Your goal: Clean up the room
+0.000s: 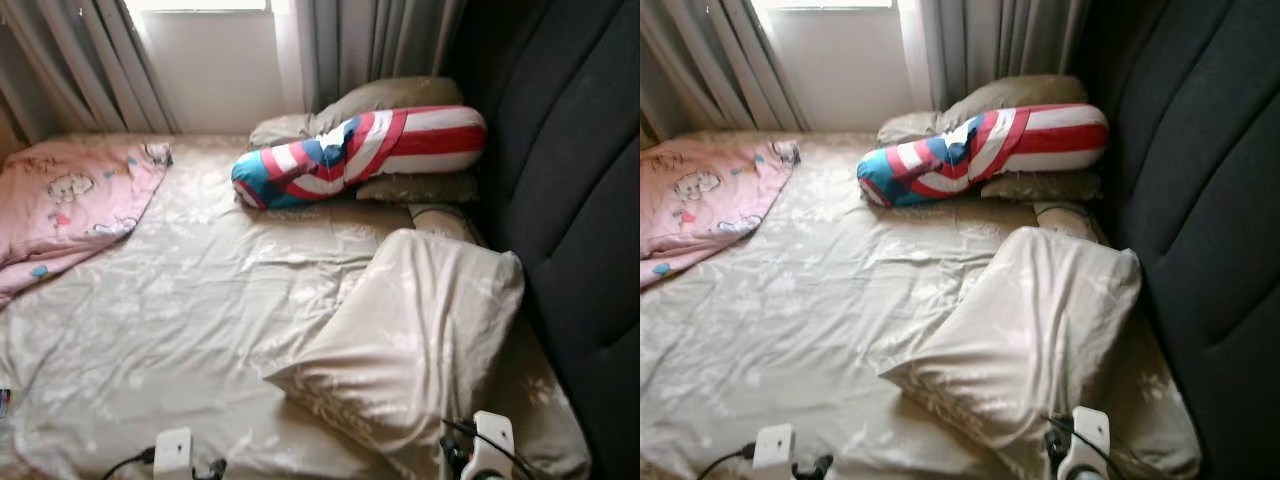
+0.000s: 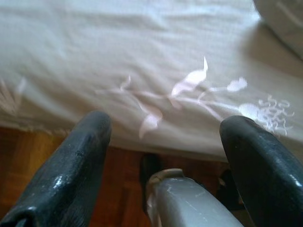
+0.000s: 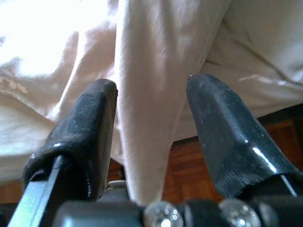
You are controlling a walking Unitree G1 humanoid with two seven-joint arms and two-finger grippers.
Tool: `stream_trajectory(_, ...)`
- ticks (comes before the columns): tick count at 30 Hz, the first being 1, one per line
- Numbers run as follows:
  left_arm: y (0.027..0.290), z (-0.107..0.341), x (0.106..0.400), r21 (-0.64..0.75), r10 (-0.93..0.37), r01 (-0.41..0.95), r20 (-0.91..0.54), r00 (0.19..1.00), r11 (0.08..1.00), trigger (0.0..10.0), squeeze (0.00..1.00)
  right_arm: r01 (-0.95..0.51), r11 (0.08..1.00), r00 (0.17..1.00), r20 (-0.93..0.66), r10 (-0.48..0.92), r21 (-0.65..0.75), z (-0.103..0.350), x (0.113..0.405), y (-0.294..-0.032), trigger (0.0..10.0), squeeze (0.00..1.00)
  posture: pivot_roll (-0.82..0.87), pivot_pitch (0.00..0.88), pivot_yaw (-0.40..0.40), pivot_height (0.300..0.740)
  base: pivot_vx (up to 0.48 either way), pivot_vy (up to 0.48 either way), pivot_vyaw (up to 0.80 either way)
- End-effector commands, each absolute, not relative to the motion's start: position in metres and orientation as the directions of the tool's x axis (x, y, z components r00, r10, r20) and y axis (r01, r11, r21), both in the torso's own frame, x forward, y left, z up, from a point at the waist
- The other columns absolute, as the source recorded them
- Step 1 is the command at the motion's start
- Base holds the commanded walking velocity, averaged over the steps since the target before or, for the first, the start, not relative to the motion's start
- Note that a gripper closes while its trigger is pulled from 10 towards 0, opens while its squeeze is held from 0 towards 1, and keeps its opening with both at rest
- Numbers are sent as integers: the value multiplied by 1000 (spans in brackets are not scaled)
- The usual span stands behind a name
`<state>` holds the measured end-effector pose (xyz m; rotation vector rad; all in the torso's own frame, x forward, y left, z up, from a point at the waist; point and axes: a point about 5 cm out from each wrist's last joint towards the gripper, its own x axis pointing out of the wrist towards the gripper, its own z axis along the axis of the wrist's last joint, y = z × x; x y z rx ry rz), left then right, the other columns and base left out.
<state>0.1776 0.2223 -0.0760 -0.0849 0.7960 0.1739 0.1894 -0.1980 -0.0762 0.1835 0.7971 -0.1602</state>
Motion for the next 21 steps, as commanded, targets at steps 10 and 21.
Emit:
stream_trajectory(10, 225, -73, 179, 5, 119, -160, -692, 712, 987, 10000, 0, 210, 968, 744, -665, -69, 134, -64, 212, -191, 10000, 0, -13, 0, -1, 740, 0, 0, 0)
stream_trajectory(21, 223, -54, 206, -10, 80, -104, -560, 825, 995, 10000, 0, 151, 969, 807, -591, -7, 194, -50, 235, -178, 10000, 0, -8, 0, 18, 740, 0, 0, 0)
